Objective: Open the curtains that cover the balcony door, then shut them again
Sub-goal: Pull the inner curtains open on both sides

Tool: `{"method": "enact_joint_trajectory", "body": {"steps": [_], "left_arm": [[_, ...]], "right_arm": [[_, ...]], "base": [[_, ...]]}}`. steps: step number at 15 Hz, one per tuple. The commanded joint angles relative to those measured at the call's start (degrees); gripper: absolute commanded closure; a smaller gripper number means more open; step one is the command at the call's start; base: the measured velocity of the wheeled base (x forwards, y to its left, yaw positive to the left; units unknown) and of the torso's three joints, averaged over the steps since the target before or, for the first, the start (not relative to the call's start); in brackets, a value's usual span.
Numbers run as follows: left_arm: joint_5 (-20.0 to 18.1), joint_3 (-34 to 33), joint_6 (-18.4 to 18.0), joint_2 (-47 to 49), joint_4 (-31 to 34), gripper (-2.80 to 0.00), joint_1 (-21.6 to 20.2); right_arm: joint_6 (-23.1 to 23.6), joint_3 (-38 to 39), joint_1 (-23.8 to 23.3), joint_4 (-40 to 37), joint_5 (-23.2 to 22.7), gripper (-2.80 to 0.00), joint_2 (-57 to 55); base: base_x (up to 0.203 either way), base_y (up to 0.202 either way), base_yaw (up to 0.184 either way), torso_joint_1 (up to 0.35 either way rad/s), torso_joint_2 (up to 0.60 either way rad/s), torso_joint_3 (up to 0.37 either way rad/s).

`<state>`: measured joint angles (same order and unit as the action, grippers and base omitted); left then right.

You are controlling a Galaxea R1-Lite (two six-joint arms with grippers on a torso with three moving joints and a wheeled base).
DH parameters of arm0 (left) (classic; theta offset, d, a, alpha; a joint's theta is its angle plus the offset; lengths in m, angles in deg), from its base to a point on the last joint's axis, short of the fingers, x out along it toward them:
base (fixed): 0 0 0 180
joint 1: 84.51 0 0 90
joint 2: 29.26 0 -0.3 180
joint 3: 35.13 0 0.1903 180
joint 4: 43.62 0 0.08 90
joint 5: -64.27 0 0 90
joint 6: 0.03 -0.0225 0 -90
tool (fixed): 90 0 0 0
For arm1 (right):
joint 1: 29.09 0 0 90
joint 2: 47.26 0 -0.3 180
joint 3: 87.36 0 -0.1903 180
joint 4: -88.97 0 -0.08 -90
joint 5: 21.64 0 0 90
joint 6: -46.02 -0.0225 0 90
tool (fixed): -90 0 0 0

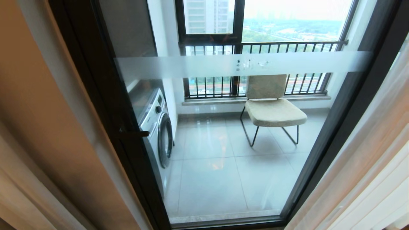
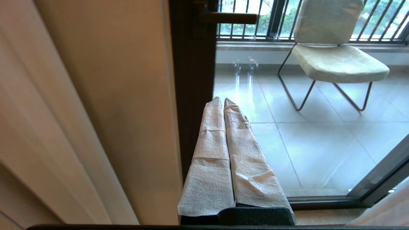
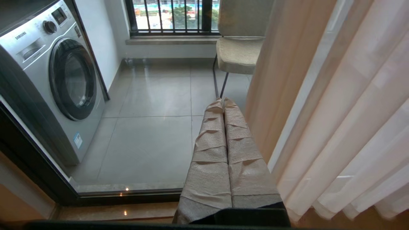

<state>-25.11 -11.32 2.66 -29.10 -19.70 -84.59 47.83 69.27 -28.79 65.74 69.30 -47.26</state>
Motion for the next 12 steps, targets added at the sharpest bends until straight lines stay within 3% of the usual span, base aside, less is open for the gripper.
{"method": "enact_joint_trajectory", "body": {"steps": [1, 12], "left_arm": [[0.0, 0.0, 0.03, -0.16, -0.02, 0.0, -0.01], [0.0, 0.0, 0.03, -0.16, -0.02, 0.0, -0.01]], "right_arm": [[0.03, 0.0, 0.05, 0.04, 0.03, 0.0, -0.04], [0.03, 0.0, 0.05, -0.01, 0.03, 0.0, -0.02]], "base": [[0.0, -0.184, 0.004, -0.002, 0.0, -0.002], [0.0, -0.192, -0.001, 0.001, 0.0, 0.004]]}}
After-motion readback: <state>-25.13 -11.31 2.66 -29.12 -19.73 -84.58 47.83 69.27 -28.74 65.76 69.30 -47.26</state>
